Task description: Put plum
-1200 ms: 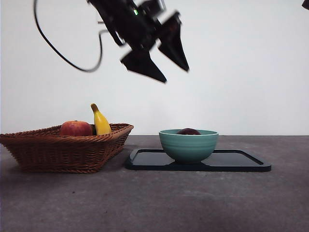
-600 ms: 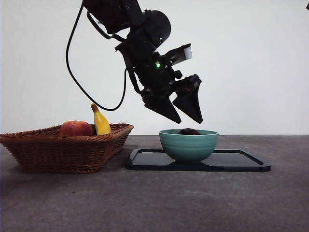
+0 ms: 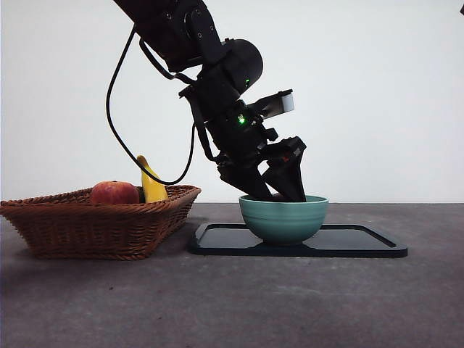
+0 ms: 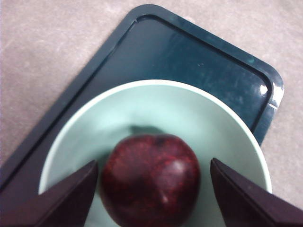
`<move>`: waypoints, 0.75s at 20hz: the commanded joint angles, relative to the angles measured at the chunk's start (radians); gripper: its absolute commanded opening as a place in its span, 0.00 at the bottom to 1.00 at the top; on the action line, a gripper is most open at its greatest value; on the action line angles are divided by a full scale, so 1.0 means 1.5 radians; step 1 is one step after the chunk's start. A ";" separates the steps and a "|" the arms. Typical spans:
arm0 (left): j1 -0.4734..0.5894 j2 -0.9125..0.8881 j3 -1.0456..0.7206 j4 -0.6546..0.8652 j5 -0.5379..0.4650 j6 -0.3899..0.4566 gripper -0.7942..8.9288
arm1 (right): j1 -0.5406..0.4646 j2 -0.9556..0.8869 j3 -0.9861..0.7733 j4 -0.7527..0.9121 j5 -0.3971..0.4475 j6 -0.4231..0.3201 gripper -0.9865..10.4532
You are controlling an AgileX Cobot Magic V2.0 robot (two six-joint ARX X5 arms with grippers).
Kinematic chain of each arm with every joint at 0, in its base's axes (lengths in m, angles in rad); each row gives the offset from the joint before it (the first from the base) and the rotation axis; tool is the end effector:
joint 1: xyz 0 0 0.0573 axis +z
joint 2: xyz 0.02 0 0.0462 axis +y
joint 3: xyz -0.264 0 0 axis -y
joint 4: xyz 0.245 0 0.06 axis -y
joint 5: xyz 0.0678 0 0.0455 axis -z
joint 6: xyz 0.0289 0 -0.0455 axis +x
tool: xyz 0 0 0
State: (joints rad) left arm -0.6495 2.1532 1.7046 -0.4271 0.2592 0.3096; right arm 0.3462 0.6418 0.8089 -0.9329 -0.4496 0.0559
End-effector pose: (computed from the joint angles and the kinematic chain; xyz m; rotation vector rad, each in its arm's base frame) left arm 0.3725 -0.2921 0.1983 0.4448 0.7525 -0.9831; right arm 0.0971 0.0484 0.2964 0.0909 0.8056 0.7337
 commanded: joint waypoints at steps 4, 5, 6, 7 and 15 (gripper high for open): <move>-0.008 0.023 0.020 -0.001 -0.001 0.011 0.47 | 0.003 0.002 0.004 0.002 -0.002 -0.007 0.31; -0.008 0.025 0.020 -0.002 -0.001 0.010 0.47 | 0.003 0.002 0.004 0.002 -0.002 -0.007 0.31; -0.008 0.026 0.020 -0.005 -0.001 0.011 0.47 | 0.003 0.002 0.004 0.002 -0.002 -0.007 0.31; -0.008 0.027 0.020 -0.006 -0.001 0.011 0.47 | 0.003 0.002 0.004 0.002 -0.002 -0.007 0.31; -0.009 0.030 0.020 -0.014 -0.001 0.011 0.39 | 0.003 0.002 0.004 -0.002 -0.002 -0.008 0.31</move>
State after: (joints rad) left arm -0.6533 2.1647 1.7054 -0.4484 0.2596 0.3172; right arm 0.3462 0.6418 0.8089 -0.9394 -0.4496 0.0559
